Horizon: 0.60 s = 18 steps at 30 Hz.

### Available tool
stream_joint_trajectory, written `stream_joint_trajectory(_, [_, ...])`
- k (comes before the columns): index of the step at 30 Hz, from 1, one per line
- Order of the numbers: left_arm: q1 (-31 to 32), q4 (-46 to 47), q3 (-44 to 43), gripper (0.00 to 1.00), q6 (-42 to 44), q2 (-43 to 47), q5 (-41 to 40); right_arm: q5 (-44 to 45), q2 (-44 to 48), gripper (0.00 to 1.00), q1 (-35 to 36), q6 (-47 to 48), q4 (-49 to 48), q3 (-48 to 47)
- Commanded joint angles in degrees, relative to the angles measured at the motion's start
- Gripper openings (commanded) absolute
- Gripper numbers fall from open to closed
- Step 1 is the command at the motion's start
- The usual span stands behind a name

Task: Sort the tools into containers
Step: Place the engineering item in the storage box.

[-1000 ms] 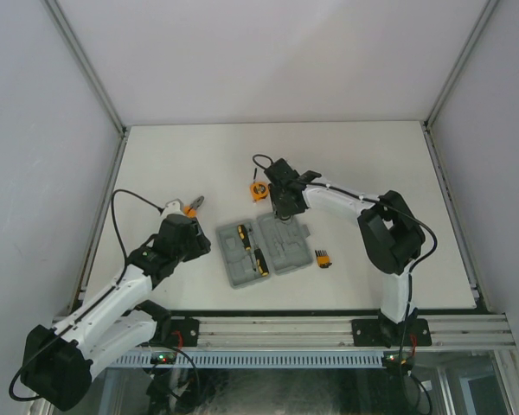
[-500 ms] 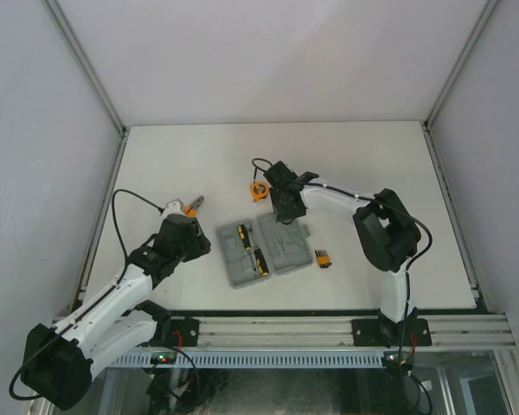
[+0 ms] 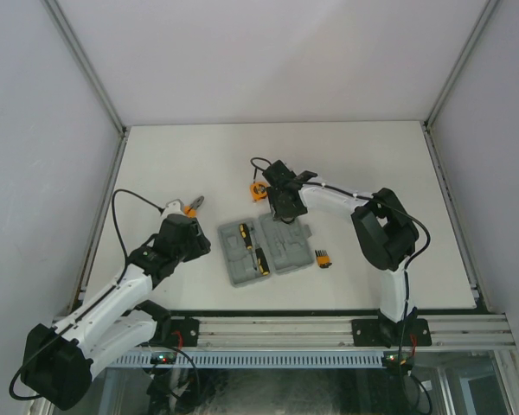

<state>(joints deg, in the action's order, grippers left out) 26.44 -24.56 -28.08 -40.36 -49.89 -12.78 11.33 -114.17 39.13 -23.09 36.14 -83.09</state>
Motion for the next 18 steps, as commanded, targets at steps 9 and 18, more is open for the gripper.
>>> stream_joint_trajectory(9, [-0.3,0.7,0.0,0.57,0.2,0.3,0.6,3.1,4.5,0.54,0.2,1.9,0.0,-1.6])
stream_joint_trajectory(18, [-0.3,0.7,-0.3,0.57,0.4,0.3,0.7,3.7,7.8,0.52,0.2,2.2,-0.5,0.1])
